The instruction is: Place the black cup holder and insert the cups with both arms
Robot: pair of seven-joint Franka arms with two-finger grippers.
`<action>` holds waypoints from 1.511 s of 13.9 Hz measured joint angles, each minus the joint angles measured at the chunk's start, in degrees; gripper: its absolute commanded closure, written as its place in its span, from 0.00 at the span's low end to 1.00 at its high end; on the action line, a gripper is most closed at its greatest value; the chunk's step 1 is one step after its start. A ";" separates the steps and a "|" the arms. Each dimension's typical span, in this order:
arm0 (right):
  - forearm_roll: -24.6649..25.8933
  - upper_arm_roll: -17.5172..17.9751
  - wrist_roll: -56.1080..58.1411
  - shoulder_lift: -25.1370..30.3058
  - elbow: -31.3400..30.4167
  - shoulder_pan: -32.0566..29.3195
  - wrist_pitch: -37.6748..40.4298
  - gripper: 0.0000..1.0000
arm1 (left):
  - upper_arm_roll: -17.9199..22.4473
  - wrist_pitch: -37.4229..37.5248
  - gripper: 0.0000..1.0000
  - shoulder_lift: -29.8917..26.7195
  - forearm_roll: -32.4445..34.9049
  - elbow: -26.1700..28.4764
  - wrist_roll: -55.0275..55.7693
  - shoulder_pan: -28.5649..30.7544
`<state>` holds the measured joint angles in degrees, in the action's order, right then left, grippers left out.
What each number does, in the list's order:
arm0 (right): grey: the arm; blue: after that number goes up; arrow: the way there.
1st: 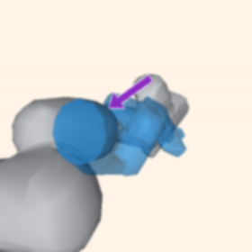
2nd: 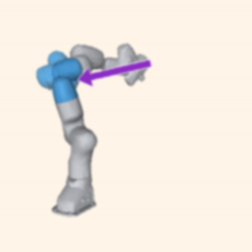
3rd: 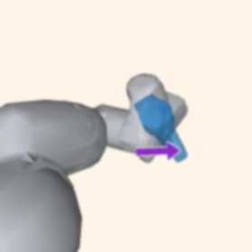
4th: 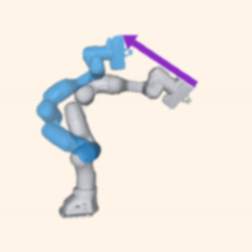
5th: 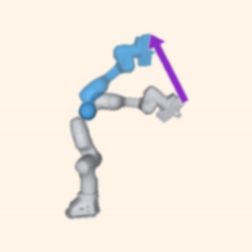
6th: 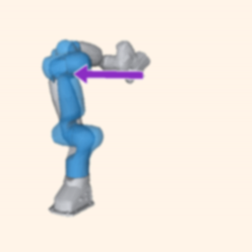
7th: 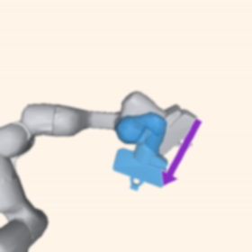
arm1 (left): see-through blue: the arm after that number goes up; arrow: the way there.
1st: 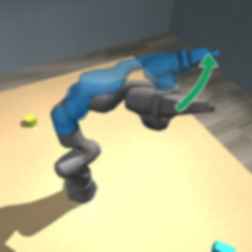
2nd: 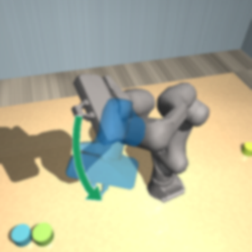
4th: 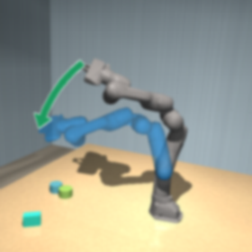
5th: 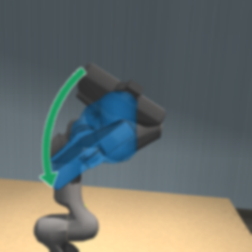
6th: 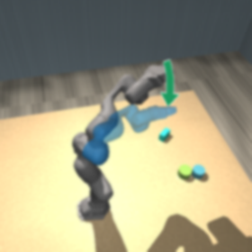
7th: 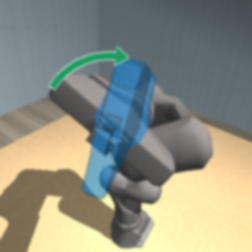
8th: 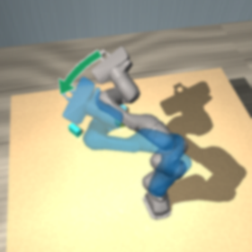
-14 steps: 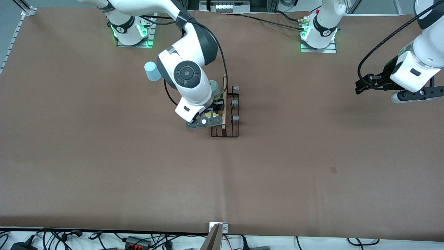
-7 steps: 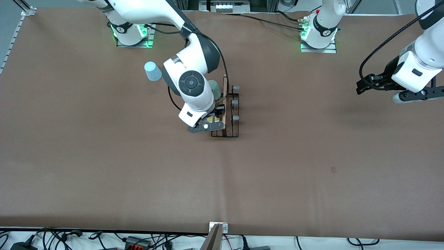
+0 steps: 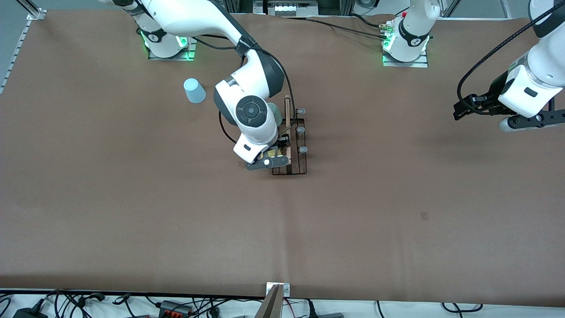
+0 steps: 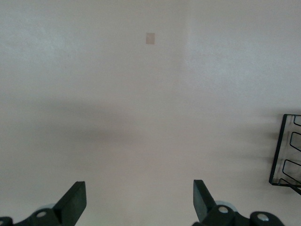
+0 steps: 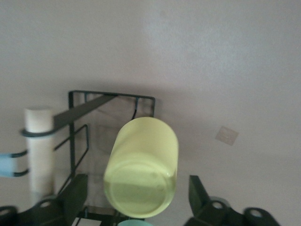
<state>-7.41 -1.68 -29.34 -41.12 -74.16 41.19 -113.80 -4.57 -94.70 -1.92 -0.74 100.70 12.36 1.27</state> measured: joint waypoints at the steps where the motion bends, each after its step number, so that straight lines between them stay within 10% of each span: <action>1: 0.00 -0.37 -0.15 0.55 0.94 -0.01 0.19 0.00 | 0.00 0.00 0.00 0.00 0.00 0.00 0.00 0.00; 13: 0.14 -23.22 11.65 12.70 2.88 -4.97 15.72 0.00 | 0.01 0.00 0.00 0.01 0.00 0.00 0.00 0.03; 21: -1.13 -20.89 16.55 16.35 2.90 -16.63 16.67 0.00 | 0.04 0.06 0.00 0.01 0.00 0.00 0.00 0.09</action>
<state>-8.54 -22.58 -12.79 -24.76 -71.26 24.56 -97.13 -4.53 -94.64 -1.90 -0.74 100.70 12.36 1.36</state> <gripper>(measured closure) 0.000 0.000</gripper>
